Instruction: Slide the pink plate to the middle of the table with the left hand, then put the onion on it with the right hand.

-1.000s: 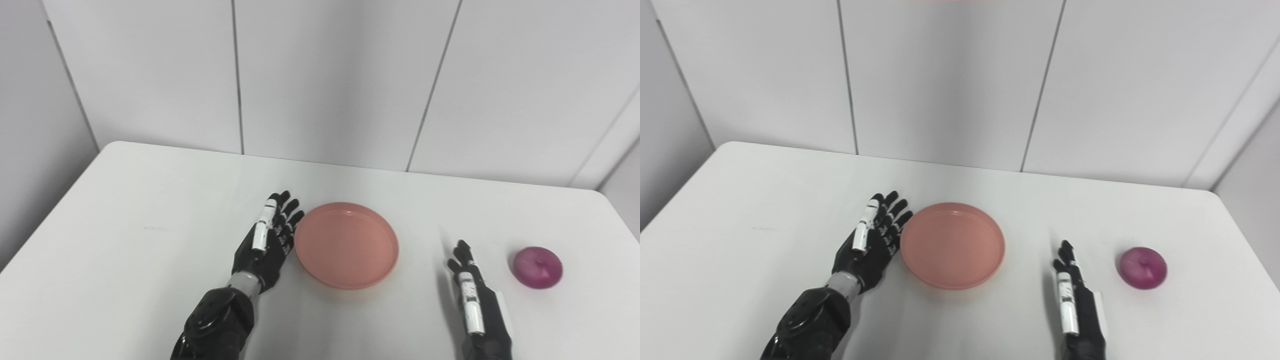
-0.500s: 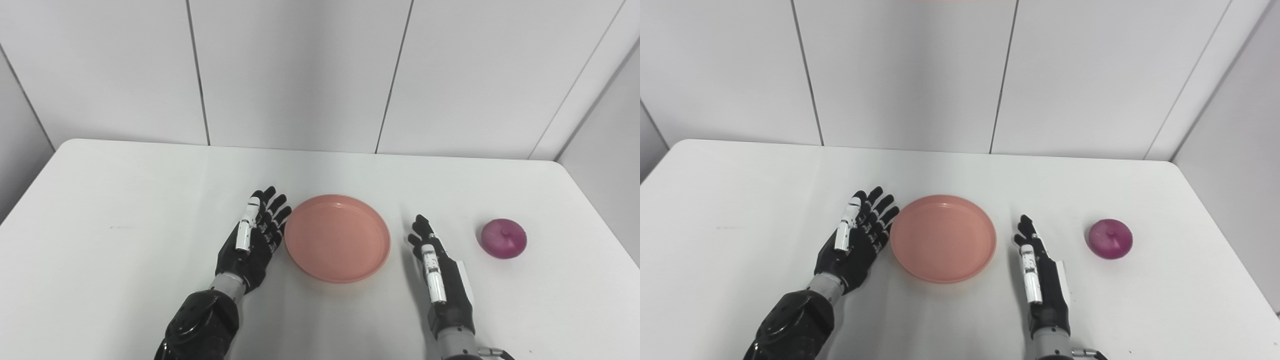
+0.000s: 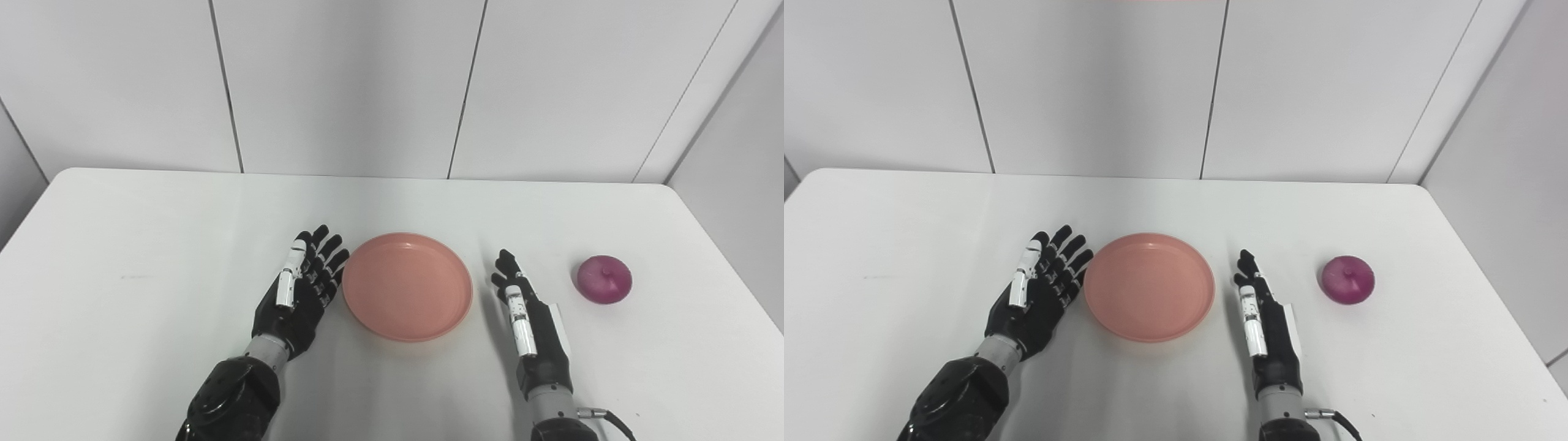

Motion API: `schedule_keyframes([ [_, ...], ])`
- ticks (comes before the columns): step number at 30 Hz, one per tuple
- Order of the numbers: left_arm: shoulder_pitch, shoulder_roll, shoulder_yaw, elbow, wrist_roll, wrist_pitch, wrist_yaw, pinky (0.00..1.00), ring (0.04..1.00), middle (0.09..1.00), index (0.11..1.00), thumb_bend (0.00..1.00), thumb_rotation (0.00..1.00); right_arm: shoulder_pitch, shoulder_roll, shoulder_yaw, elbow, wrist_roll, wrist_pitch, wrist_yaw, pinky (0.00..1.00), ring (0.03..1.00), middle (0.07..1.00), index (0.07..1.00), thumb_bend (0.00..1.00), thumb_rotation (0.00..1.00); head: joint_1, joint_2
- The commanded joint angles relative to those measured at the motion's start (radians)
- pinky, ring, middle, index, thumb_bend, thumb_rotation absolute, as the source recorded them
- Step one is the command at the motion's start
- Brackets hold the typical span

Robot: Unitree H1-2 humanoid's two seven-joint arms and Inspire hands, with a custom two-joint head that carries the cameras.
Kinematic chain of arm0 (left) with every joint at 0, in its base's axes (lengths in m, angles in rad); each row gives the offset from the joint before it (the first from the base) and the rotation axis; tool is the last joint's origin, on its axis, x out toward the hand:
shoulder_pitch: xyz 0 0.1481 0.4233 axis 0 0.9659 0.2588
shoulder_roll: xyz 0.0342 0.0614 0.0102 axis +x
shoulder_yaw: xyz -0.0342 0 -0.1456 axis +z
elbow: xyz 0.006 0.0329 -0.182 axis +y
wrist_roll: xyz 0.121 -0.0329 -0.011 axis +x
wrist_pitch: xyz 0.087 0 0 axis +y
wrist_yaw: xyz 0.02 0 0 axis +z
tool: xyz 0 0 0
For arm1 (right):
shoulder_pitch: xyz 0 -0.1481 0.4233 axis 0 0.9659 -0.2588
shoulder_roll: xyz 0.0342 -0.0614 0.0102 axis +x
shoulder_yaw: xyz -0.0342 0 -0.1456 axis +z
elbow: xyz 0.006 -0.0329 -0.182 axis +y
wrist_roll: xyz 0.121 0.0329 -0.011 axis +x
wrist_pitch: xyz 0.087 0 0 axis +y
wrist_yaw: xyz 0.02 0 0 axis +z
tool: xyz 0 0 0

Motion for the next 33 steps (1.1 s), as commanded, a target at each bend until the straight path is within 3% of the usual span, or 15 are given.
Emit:
schedule_keyframes([
  [1, 0.022, 0.004, 0.0, 0.009, -0.001, 0.035, 0.007, 0.97, 0.97, 0.98, 0.978, 0.39, 1.0, -0.034, -0.01, -0.005, -0.049, -0.005, -0.01, -0.001, 0.94, 0.924, 0.944, 0.945, 0.22, 1.0, -0.007, 0.0],
  [7, 0.025, 0.014, 0.002, 0.009, -0.008, 0.035, 0.002, 0.97, 0.969, 0.979, 0.977, 0.39, 1.0, -0.061, -0.037, -0.004, -0.106, -0.066, 0.022, -0.006, 0.91, 0.92, 0.937, 0.937, 0.23, 1.0, -0.04, -0.001],
  [10, 0.025, 0.02, 0.001, 0.008, -0.017, 0.035, 0.0, 0.97, 0.971, 0.98, 0.979, 0.39, 1.0, -0.083, -0.036, -0.014, -0.144, -0.094, 0.062, -0.015, 0.94, 0.961, 0.933, 0.918, 0.3, 1.0, -0.049, 0.0],
  [15, 0.023, 0.031, -0.003, 0.01, -0.033, 0.035, 0.01, 0.96, 0.967, 0.977, 0.974, 0.39, 1.0, -0.124, -0.077, -0.037, -0.173, -0.123, 0.075, 0.001, 0.9, 0.901, 0.916, 0.918, 0.29, 1.0, -0.076, 0.004],
  [24, 0.018, 0.06, 0.01, 0.033, -0.067, 0.035, -0.009, 0.98, 0.981, 0.99, 0.991, 0.38, 1.0, -0.194, -0.186, -0.073, -0.21, -0.139, 0.094, 0.041, 0.84, 0.886, 0.904, 0.909, 0.34, 1.0, -0.146, 0.0],
  [31, 0.019, 0.067, 0.018, 0.05, -0.064, 0.027, -0.044, 0.98, 0.98, 0.99, 0.995, 0.38, 1.0, -0.236, -0.321, -0.08, -0.182, -0.293, 0.081, 0.046, 0.8, 0.858, 0.873, 0.882, 0.51, 0.85, -0.173, -0.01],
  [32, 0.019, 0.069, 0.02, 0.056, -0.064, 0.021, -0.057, 0.99, 0.986, 0.996, 0.998, 0.39, 1.0, -0.243, -0.335, -0.085, -0.182, -0.308, 0.093, 0.048, 0.79, 0.858, 0.873, 0.879, 0.55, 0.8, -0.175, -0.011],
  [33, 0.018, 0.07, 0.024, 0.063, -0.064, 0.017, -0.067, 1.0, 0.99, 0.999, 1.0, 0.38, 1.0, -0.25, -0.345, -0.09, -0.186, -0.318, 0.112, 0.055, 0.78, 0.855, 0.873, 0.879, 0.63, 0.68, -0.188, -0.016],
])
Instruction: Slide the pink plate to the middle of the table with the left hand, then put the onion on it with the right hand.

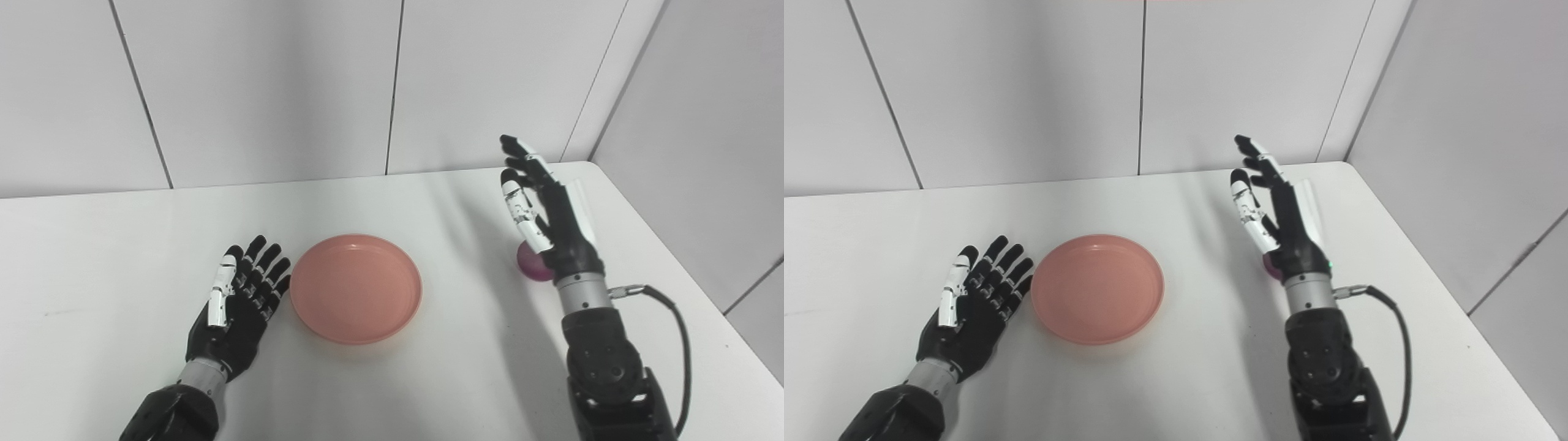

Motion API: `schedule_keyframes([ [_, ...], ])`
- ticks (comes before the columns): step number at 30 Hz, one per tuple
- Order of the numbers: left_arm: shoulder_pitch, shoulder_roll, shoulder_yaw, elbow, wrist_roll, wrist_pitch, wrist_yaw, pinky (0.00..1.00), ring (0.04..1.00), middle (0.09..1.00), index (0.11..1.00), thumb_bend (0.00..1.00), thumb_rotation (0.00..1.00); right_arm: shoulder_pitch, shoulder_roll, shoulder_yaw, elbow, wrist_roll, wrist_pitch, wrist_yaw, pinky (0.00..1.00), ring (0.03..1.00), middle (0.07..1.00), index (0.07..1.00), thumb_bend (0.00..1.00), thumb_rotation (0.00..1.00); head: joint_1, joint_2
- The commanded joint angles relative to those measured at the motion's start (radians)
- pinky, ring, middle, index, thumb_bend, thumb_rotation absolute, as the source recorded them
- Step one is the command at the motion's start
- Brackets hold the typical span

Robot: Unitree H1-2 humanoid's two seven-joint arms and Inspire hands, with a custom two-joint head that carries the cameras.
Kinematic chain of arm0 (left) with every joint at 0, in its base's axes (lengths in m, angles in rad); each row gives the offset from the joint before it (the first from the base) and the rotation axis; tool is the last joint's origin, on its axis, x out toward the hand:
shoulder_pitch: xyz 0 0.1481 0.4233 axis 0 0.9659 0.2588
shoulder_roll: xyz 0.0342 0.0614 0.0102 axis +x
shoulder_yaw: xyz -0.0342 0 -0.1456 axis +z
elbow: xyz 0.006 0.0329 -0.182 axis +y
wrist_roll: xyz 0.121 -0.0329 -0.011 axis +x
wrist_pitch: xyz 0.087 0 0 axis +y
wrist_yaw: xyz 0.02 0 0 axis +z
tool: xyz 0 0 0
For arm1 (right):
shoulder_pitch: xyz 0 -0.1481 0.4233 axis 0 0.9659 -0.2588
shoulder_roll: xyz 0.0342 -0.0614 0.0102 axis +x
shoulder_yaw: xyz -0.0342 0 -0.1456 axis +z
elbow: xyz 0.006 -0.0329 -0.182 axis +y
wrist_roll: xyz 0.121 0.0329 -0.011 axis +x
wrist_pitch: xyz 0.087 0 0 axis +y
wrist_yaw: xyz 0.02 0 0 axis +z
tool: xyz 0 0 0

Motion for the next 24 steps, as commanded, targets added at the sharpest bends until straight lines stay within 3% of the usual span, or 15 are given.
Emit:
schedule_keyframes([
  [1, 0.018, 0.016, 0.011, 0.043, 0.013, 0.016, -0.004, 1.0, 0.991, 1.0, 1.0, 0.38, 1.0, -0.046, -0.021, -0.017, -0.024, -0.031, 0.03, 0.006, 0.77, 0.854, 0.873, 0.88, 0.65, 0.65, -0.016, -0.006],
  [2, 0.015, 0.017, 0.018, 0.049, 0.01, 0.02, -0.009, 1.0, 0.991, 1.0, 1.0, 0.38, 1.0, -0.052, -0.031, -0.021, -0.025, -0.043, 0.049, 0.013, 0.77, 0.854, 0.873, 0.88, 0.66, 0.63, -0.031, -0.009],
  [3, 0.013, 0.018, 0.023, 0.053, 0.009, 0.023, -0.012, 1.0, 0.992, 1.0, 1.0, 0.38, 1.0, -0.056, -0.037, -0.023, -0.027, -0.052, 0.062, 0.018, 0.77, 0.845, 0.866, 0.885, 0.75, 0.52, -0.034, -0.009],
  [8, 0.008, 0.019, 0.04, 0.07, 0.003, 0.029, -0.03, 1.0, 0.997, 1.0, 1.0, 0.38, 1.0, -0.064, -0.081, -0.038, -0.023, -0.106, 0.093, 0.04, 0.77, 0.847, 0.867, 0.896, 0.89, 0.36, -0.059, -0.016],
  [13, 0.006, 0.021, 0.049, 0.081, 0.005, 0.033, -0.03, 0.99, 0.987, 1.0, 1.0, 0.38, 1.0, -0.059, -0.098, -0.065, -0.016, -0.194, 0.113, 0.094, 0.77, 0.869, 0.898, 0.93, 0.98, 0.4, -0.072, -0.022],
  [17, 0.004, 0.025, 0.052, 0.091, 0.001, 0.028, -0.052, 1.0, 0.991, 1.0, 1.0, 0.39, 1.0, -0.053, -0.112, -0.073, -0.003, -0.256, 0.113, 0.13, 0.75, 0.868, 0.91, 0.946, 1.0, 0.46, -0.076, -0.02],
  [24, 0.003, 0.025, 0.058, 0.098, 0.008, 0.023, -0.064, 1.0, 0.984, 1.0, 1.0, 0.39, 1.0, -0.042, -0.126, -0.102, 0.041, -0.27, 0.112, 0.176, 0.76, 0.892, 0.942, 0.97, 1.0, 0.38, -0.079, -0.021],
])
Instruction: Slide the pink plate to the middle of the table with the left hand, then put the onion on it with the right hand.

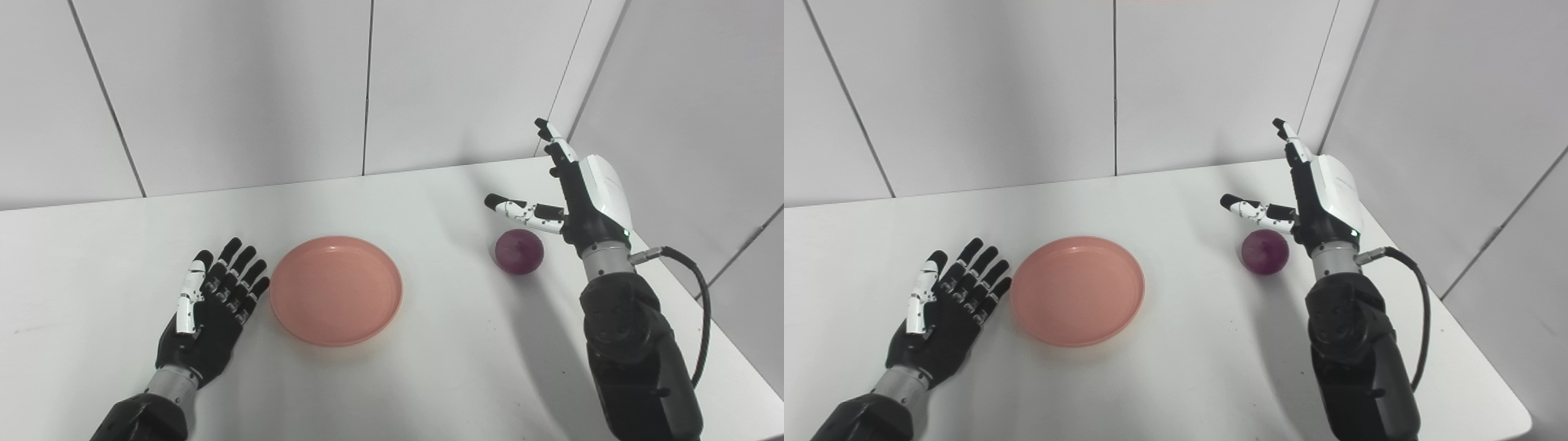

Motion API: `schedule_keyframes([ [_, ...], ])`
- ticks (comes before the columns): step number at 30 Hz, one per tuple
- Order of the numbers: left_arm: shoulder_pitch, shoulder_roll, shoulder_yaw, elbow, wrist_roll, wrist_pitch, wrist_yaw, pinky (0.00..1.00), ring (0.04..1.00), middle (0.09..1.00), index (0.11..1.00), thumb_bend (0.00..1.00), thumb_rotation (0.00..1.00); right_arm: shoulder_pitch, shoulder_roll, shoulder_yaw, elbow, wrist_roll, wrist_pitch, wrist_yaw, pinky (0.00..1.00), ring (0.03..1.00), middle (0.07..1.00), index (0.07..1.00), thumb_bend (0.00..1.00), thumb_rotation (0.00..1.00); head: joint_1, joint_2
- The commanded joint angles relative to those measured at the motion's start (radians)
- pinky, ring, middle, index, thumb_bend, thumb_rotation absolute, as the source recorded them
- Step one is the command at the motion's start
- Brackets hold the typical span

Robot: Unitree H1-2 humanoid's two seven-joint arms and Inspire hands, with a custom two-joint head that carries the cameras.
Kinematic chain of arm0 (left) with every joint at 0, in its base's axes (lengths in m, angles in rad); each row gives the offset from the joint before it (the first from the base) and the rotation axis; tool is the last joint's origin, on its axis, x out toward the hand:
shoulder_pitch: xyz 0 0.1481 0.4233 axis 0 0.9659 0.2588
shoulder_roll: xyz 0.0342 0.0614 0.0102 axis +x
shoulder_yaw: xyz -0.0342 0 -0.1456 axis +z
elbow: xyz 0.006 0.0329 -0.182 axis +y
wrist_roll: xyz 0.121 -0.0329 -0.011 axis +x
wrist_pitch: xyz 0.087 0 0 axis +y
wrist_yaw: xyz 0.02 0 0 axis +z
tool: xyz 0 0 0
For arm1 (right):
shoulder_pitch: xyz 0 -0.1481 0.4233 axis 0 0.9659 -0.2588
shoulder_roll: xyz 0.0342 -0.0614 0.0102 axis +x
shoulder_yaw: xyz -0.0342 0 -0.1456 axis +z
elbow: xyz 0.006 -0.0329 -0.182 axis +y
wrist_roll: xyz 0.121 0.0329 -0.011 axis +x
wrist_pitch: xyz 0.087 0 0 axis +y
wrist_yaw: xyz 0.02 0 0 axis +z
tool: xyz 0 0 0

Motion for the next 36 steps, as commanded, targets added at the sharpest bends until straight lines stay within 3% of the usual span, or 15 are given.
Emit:
schedule_keyframes([
  [1, 0.028, 0.009, 0.008, 0.041, 0.026, 0.025, 0.025, 1.0, 0.983, 0.999, 1.0, 0.39, 1.0, -0.012, -0.029, -0.021, -0.003, -0.006, 0.0, 0.002, 0.76, 0.895, 0.947, 0.973, 1.0, 0.37, 0.001, -0.001],
  [7, 0.028, 0.005, 0.014, 0.042, 0.021, 0.028, 0.027, 0.99, 0.98, 0.995, 0.998, 0.39, 1.0, 0.005, -0.036, -0.026, 0.041, -0.004, -0.001, 0.007, 0.78, 0.91, 0.96, 0.973, 1.0, 0.34, 0.005, 0.0],
  [11, 0.032, 0.005, 0.012, 0.035, 0.03, 0.025, 0.031, 0.98, 0.976, 0.991, 0.993, 0.39, 1.0, 0.024, -0.046, -0.02, 0.079, -0.012, -0.001, 0.021, 0.78, 0.895, 0.95, 0.971, 1.0, 0.42, 0.004, -0.002],
  [20, 0.034, 0.007, 0.015, 0.023, 0.014, 0.033, 0.028, 1.0, 0.99, 1.0, 1.0, 0.4, 1.0, 0.041, -0.015, -0.055, 0.107, -0.037, 0.001, 0.08, 0.8, 0.911, 0.957, 0.974, 1.0, 0.43, 0.002, 0.009],
  [36, 0.035, 0.01, 0.012, 0.022, 0.027, 0.032, 0.032, 1.0, 0.989, 1.0, 1.0, 0.39, 1.0, 0.032, -0.038, -0.021, 0.22, -0.035, 0.001, 0.09, 0.79, 0.903, 0.945, 0.958, 1.0, 0.43, -0.002, 0.011],
])
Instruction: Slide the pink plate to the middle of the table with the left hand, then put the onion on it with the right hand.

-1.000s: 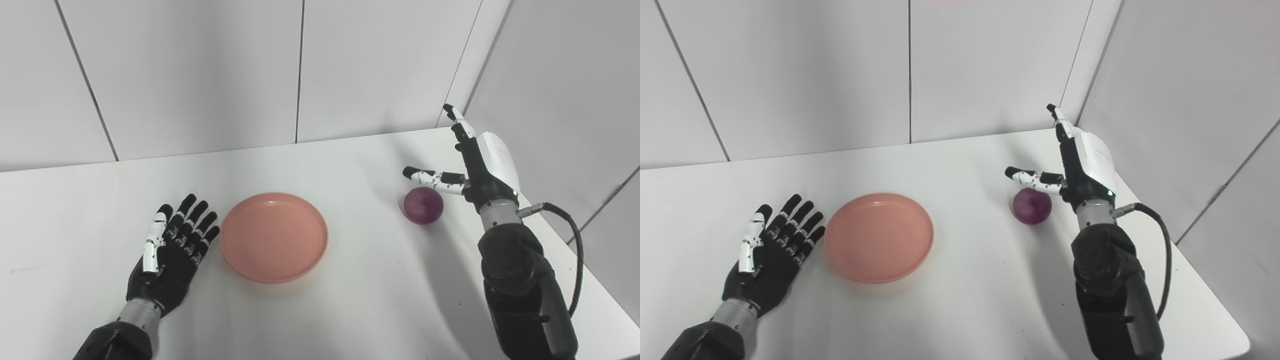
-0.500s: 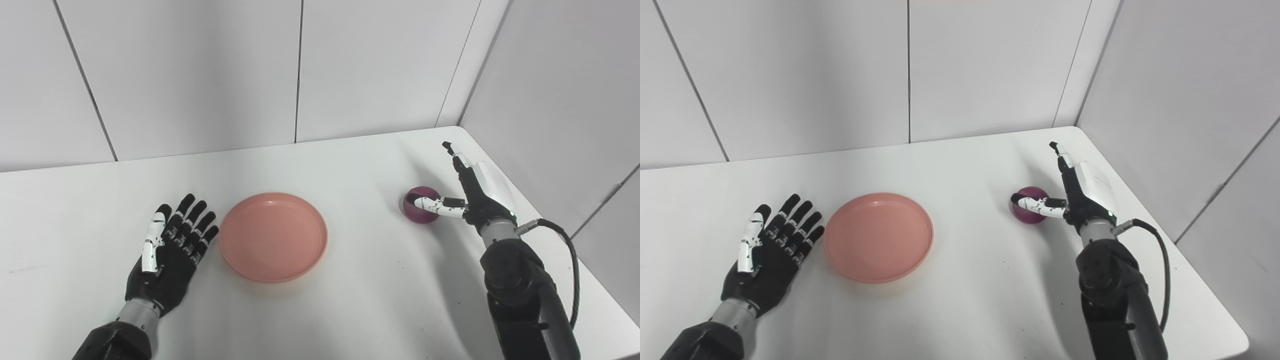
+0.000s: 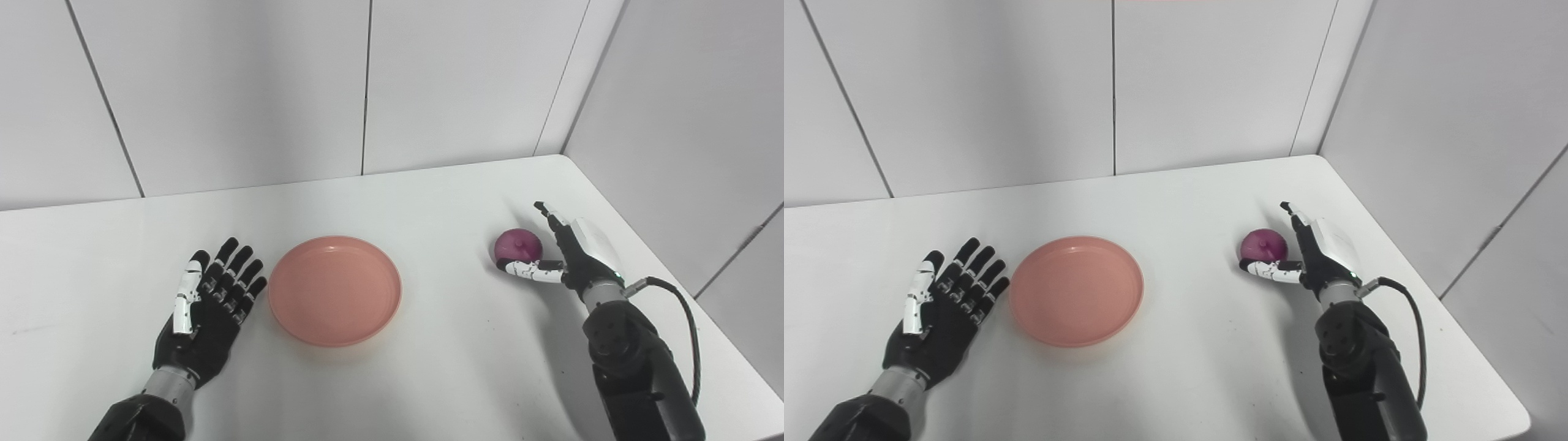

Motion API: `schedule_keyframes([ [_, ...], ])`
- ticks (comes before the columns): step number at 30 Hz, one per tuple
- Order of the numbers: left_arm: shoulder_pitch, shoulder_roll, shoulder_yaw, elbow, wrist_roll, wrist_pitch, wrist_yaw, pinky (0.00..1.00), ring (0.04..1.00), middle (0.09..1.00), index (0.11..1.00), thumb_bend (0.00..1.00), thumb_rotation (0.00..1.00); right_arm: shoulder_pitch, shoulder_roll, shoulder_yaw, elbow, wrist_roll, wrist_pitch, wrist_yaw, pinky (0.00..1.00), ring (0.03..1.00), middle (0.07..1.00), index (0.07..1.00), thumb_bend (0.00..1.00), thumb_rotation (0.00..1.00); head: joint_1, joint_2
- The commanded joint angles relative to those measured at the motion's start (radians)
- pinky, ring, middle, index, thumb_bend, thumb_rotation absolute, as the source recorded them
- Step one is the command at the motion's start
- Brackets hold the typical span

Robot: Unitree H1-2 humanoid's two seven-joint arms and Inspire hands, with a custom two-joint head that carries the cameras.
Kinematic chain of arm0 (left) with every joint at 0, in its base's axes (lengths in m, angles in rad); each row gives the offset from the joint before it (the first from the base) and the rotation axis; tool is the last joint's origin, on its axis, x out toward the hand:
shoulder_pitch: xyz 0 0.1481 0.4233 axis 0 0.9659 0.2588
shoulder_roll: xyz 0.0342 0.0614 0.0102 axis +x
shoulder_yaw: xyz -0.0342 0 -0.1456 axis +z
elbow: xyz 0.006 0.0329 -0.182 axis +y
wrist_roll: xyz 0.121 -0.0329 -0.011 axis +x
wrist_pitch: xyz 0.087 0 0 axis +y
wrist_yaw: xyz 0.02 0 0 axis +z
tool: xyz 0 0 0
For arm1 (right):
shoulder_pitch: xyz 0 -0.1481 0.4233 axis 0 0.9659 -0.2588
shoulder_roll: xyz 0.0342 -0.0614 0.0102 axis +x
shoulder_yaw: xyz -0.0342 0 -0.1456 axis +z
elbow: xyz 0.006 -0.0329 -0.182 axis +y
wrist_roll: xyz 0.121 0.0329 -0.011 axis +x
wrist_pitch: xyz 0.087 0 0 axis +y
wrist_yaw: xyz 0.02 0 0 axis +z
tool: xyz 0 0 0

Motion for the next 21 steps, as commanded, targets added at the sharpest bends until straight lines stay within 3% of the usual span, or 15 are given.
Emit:
schedule_keyframes([
  [1, 0.034, 0.01, 0.006, 0.024, 0.024, 0.033, 0.032, 1.0, 0.989, 1.0, 1.0, 0.39, 1.0, -0.037, -0.021, -0.006, -0.007, -0.012, 0.001, -0.006, 0.79, 0.903, 0.945, 0.957, 1.0, 0.42, 0.001, 0.0],
  [17, 0.032, 0.016, 0.002, 0.023, 0.016, 0.035, 0.028, 1.0, 0.998, 1.0, 1.0, 0.39, 1.0, -0.074, -0.02, 0.005, 0.071, -0.011, 0.001, 0.028, 0.77, 0.881, 0.911, 0.915, 1.0, 0.31, -0.001, 0.004],
  [18, 0.033, 0.018, 0.0, 0.022, 0.02, 0.035, 0.029, 1.0, 0.997, 1.0, 1.0, 0.39, 1.0, -0.074, -0.016, 0.0, 0.072, -0.012, 0.001, 0.03, 0.76, 0.872, 0.902, 0.914, 1.0, 0.31, -0.001, 0.004],
  [21, 0.032, 0.018, 0.001, 0.023, 0.014, 0.037, 0.035, 1.0, 0.993, 1.0, 1.0, 0.39, 1.0, -0.073, -0.011, -0.008, 0.074, -0.006, 0.001, 0.031, 0.59, 0.733, 0.786, 0.904, 1.0, 0.29, 0.001, 0.005],
])
